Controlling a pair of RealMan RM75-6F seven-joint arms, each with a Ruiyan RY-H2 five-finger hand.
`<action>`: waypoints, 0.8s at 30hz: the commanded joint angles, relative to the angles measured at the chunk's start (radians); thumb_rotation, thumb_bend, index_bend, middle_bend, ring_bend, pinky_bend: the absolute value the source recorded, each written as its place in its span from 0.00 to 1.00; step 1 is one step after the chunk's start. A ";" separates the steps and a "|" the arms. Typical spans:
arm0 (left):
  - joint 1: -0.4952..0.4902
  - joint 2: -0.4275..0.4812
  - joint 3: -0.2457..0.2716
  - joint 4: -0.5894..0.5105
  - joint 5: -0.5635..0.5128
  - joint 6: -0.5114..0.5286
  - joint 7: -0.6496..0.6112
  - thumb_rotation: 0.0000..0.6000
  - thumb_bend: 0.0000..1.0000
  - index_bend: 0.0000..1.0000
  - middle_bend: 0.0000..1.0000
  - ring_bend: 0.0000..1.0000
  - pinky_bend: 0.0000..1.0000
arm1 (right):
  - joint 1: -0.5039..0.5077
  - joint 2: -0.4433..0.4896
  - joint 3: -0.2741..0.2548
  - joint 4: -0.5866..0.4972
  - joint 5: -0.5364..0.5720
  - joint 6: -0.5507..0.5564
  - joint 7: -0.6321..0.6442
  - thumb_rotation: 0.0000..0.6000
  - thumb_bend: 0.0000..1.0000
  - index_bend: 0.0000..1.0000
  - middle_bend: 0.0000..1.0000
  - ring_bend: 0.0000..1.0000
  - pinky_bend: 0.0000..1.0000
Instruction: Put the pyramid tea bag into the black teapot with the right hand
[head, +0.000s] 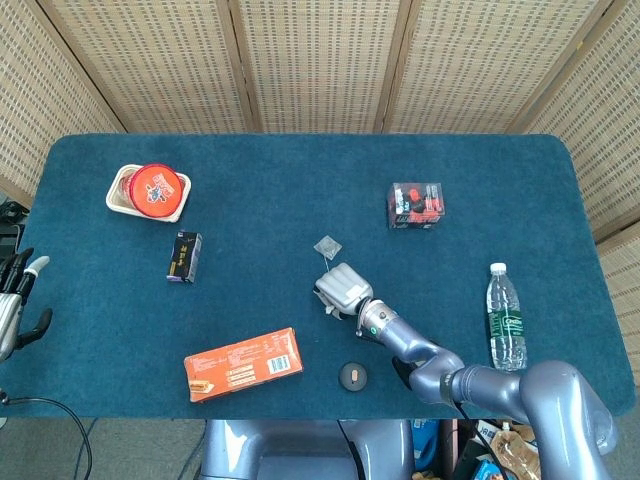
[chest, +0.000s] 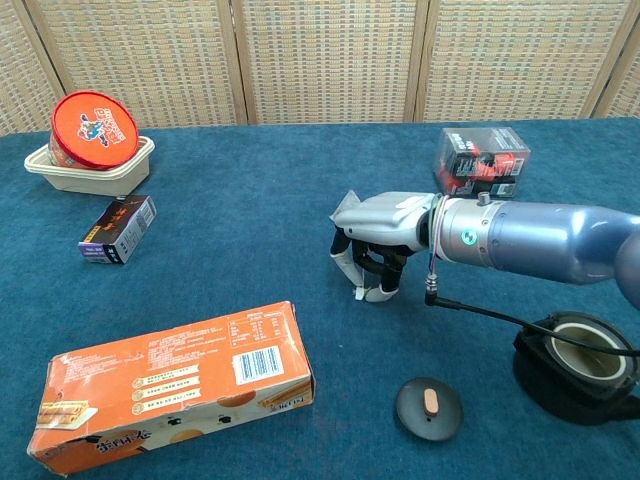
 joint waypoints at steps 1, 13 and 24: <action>0.000 0.000 0.001 0.001 0.000 -0.002 -0.001 1.00 0.44 0.09 0.00 0.00 0.00 | 0.000 -0.001 0.001 0.000 -0.003 0.001 0.003 1.00 0.74 0.65 0.87 0.92 1.00; -0.002 0.002 -0.001 -0.003 -0.001 -0.003 0.005 1.00 0.44 0.09 0.00 0.00 0.00 | -0.002 0.004 0.000 -0.003 -0.010 0.003 0.011 1.00 0.79 0.66 0.87 0.92 1.00; -0.002 0.005 -0.005 -0.014 -0.001 0.004 0.015 1.00 0.44 0.09 0.00 0.00 0.00 | -0.031 0.126 0.031 -0.148 -0.039 0.083 0.030 1.00 0.80 0.67 0.88 0.93 1.00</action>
